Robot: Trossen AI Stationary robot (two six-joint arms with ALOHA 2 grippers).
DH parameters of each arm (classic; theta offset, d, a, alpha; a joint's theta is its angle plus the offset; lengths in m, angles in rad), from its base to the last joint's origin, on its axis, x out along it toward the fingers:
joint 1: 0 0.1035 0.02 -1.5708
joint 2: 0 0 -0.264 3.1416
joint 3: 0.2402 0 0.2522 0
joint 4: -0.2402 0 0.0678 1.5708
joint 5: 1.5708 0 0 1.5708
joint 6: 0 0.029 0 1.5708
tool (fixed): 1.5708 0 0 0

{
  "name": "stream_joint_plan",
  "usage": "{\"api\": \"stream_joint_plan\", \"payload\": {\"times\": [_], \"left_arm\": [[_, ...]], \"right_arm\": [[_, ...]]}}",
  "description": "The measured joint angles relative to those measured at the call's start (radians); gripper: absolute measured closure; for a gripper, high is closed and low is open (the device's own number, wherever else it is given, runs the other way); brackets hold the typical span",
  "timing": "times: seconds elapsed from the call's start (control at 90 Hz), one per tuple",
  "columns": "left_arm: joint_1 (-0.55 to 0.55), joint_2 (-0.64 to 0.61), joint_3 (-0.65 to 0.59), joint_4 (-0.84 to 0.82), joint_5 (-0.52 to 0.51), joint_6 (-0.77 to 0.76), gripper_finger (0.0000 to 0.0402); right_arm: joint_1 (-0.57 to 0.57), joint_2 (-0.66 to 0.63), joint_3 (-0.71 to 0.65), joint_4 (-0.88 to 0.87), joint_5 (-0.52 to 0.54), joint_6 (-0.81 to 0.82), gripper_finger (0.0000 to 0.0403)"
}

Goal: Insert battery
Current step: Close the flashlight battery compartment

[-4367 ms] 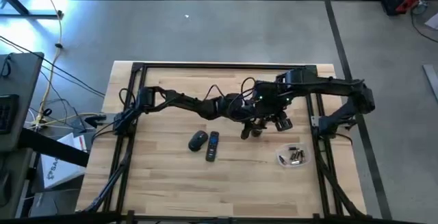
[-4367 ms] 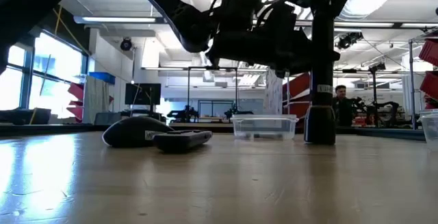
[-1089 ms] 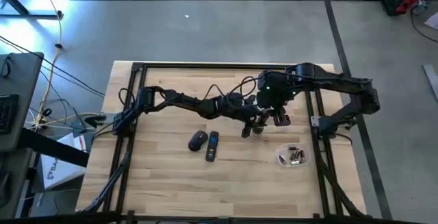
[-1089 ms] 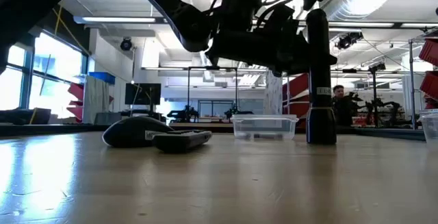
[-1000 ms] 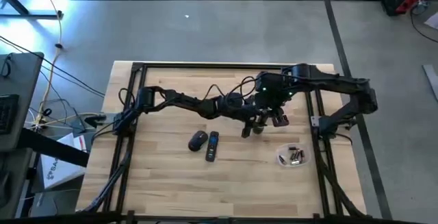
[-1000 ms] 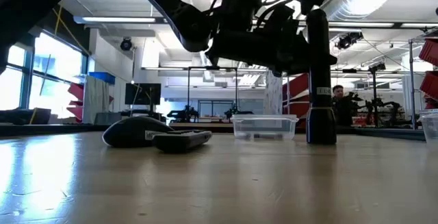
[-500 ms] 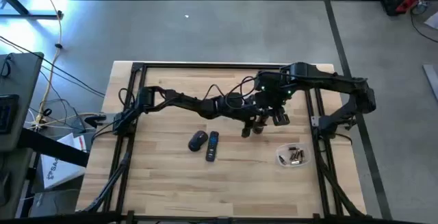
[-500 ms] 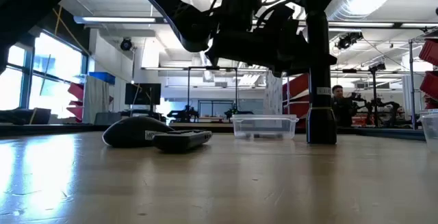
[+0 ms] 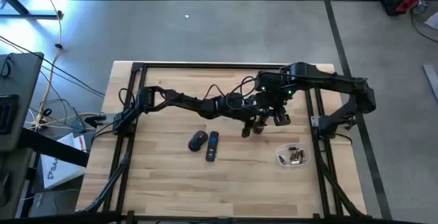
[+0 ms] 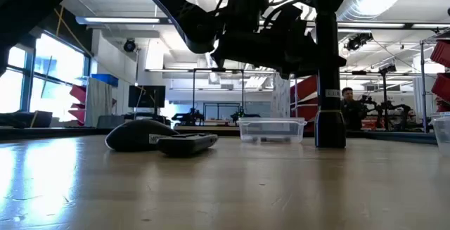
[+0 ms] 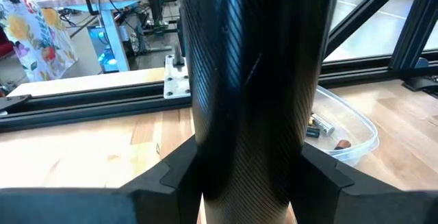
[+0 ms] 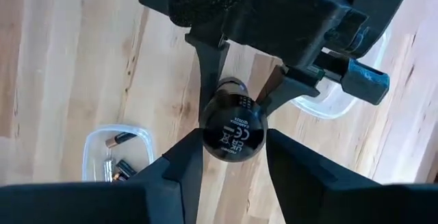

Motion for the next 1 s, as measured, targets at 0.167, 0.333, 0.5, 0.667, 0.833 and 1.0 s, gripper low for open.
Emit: {"api": "stream_joint_plan", "payload": {"times": [0.167, 0.333, 0.5, 0.667, 0.833, 1.0], "left_arm": [[0.000, 0.000, 0.000, 0.000, -0.001, -0.003, 0.0255], [0.000, 0.000, 0.000, 0.001, -0.002, -0.003, 0.0255], [0.000, 0.000, 0.000, 0.003, -0.002, -0.003, 0.0255], [0.000, 0.000, 0.000, 0.005, -0.008, -0.004, 0.0255], [-0.001, 0.000, -0.002, 0.013, -0.043, -0.018, 0.0255], [-0.003, 0.001, -0.002, 0.032, -0.087, -0.038, 0.0255]], "right_arm": [[0.000, -0.007, -0.072, 0.039, -0.002, -0.008, 0.0277], [0.000, -0.011, -0.109, 0.056, -0.010, -0.009, 0.0277], [0.000, -0.019, -0.114, 0.065, -0.010, -0.002, 0.0277], [-0.001, -0.019, -0.115, 0.086, -0.009, 0.089, 0.0277], [0.000, -0.019, -0.116, 0.085, 0.000, 0.174, 0.0277], [0.000, -0.019, -0.116, 0.083, 0.019, 0.244, 0.0277]]}}
